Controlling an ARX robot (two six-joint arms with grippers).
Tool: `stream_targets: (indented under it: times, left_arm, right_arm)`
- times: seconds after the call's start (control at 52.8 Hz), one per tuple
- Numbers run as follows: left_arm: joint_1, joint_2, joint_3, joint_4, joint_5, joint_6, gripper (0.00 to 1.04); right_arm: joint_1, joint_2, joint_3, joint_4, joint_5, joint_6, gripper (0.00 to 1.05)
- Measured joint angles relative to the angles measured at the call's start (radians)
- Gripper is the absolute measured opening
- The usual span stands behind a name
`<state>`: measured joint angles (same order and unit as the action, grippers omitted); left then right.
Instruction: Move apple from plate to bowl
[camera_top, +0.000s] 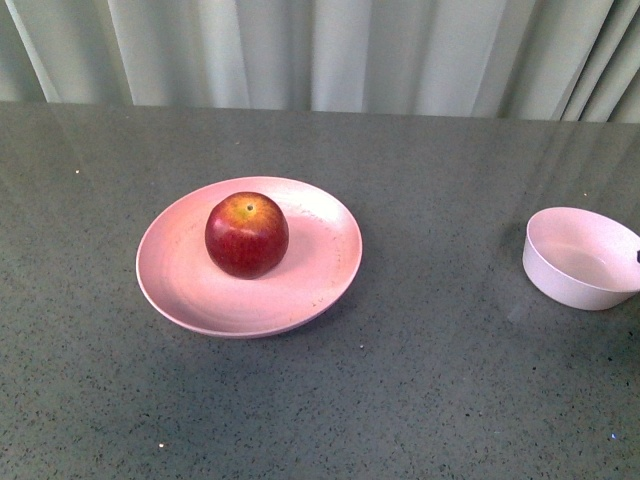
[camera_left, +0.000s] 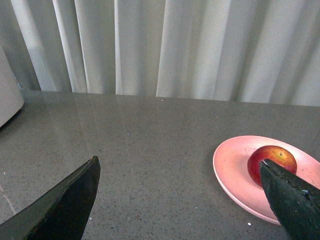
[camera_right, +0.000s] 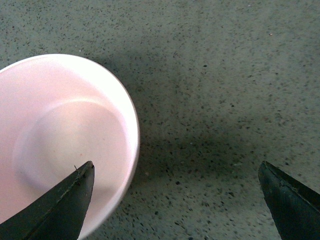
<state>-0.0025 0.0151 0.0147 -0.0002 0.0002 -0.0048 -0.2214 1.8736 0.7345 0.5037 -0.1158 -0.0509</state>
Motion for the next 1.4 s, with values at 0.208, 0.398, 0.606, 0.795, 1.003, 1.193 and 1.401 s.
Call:
stream_targets:
  times: [0.208, 0.398, 0.606, 0.795, 1.003, 1.193, 1.401]
  left_arm:
    - [0.0, 0.0, 0.0, 0.0, 0.0, 0.0, 0.96]
    - [0.0, 0.0, 0.0, 0.0, 0.0, 0.0, 0.96]
    - [0.0, 0.0, 0.0, 0.0, 0.0, 0.0, 0.96]
    - [0.0, 0.0, 0.0, 0.0, 0.0, 0.0, 0.96]
    - [0.0, 0.0, 0.0, 0.0, 0.0, 0.0, 0.96]
    - [0.0, 0.0, 0.0, 0.0, 0.0, 0.0, 0.96]
    - [0.0, 0.0, 0.0, 0.0, 0.0, 0.0, 0.96]
  right_arm:
    - [0.041, 0.055, 0.064, -0.04, 0.017, 0.038, 0.96]
    - [0.076, 0.093, 0.096, -0.052, 0.034, 0.057, 0.91]
    - [0.091, 0.116, 0.115, -0.061, 0.05, 0.074, 0.66]
    - [0.09, 0.123, 0.119, -0.066, 0.055, 0.097, 0.4]
    - [0.088, 0.121, 0.119, -0.08, 0.04, 0.124, 0.12]
    - [0.101, 0.093, 0.121, -0.097, 0.023, 0.153, 0.02]
    - [0.207, 0.079, 0.145, -0.121, 0.032, 0.218, 0.02]
